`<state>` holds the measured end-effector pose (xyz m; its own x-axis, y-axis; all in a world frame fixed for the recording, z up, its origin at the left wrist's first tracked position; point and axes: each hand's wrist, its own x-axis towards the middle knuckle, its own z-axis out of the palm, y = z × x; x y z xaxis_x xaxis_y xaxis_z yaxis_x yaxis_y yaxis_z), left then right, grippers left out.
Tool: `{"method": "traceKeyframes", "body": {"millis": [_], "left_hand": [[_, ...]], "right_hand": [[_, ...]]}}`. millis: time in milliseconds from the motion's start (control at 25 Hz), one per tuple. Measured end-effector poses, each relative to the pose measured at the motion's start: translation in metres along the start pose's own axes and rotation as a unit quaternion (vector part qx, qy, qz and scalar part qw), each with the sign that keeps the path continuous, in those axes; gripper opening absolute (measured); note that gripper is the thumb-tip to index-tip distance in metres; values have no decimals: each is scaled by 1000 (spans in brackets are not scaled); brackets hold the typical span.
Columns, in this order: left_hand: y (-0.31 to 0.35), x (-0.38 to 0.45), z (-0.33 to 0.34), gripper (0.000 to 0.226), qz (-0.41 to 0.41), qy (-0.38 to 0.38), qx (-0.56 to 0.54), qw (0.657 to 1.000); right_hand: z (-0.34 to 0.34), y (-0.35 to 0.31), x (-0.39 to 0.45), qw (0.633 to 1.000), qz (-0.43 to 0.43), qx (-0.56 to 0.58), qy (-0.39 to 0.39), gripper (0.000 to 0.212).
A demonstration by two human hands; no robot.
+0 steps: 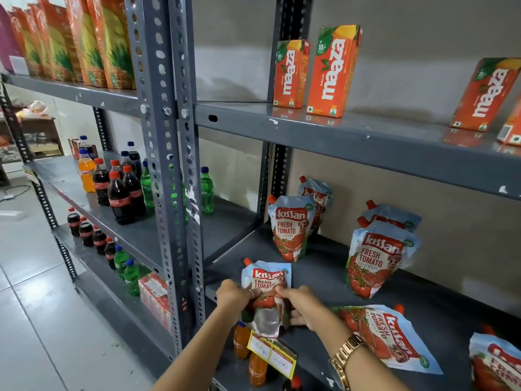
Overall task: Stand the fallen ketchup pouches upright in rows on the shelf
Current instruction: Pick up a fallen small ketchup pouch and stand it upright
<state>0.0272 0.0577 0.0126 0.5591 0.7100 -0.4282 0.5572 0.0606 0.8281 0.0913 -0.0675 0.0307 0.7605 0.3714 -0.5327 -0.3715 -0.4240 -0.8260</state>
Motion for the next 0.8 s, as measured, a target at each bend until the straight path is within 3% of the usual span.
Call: {"method": "traceKeyframes", "body": {"millis": [200, 360, 520, 680, 800], "left_hand": [[-3, -4, -1, 14, 10, -16, -137, 990], [18, -3, 3, 16, 87, -37, -188, 978], [27, -8, 16, 26, 184, -26, -149, 971], [22, -7, 23, 16, 182, -17, -134, 974], [24, -22, 20, 28, 195, 21, -118, 974]], "right_hand": [[2, 6, 3, 994, -20, 98, 37, 16], [-7, -2, -5, 979, -130, 120, 100, 24], [-16, 1, -11, 961, -220, 18, 165, 40], [-21, 4, -17, 959, -221, -61, 167, 41], [-29, 5, -22, 953, -225, -90, 181, 31]]}}
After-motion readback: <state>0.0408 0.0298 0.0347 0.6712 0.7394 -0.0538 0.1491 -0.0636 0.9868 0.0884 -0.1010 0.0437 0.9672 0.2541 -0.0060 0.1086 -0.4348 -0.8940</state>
